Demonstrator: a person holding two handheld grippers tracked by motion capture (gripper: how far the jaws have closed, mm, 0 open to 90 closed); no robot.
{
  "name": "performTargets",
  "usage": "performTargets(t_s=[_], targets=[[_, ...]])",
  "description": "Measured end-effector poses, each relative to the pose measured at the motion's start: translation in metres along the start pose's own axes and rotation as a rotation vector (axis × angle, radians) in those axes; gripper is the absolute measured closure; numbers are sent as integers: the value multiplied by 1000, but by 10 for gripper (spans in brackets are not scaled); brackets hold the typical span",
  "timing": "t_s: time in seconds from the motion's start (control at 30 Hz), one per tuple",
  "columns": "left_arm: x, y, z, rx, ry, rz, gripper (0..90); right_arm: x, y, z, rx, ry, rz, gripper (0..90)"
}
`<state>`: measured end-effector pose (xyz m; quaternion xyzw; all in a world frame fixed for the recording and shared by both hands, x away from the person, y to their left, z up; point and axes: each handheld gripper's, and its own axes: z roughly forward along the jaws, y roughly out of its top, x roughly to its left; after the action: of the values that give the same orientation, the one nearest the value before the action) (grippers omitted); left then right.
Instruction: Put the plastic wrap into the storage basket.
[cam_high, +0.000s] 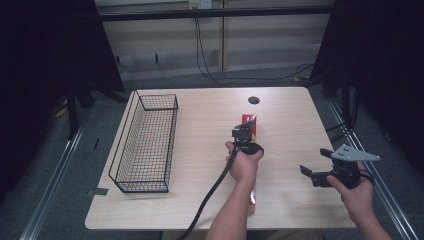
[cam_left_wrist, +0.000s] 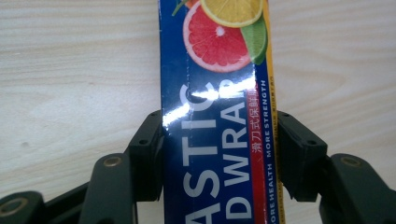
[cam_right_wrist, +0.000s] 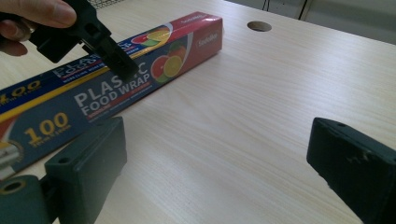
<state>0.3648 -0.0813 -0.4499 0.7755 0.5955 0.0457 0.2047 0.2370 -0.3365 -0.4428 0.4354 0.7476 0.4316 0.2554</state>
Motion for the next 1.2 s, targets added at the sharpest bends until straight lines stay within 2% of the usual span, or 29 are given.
performTargets(t_s=[0.23,0.27,0.83,0.97,1.2], targets=[[12,3,-6,33,15,41,439,-2,0,0,-7,-3,4,44],[15,3,-8,35,12,31,439,-2,0,0,-7,-3,4,44],[47,17,-46,31,23,23,441,0,0,2,-7,4,-13,44],[56,20,-54,25,47,24,441,0,0,2,1,8,-13,44],[68,23,-65,25,48,2,440,0,0,2,1,11,-12,46]])
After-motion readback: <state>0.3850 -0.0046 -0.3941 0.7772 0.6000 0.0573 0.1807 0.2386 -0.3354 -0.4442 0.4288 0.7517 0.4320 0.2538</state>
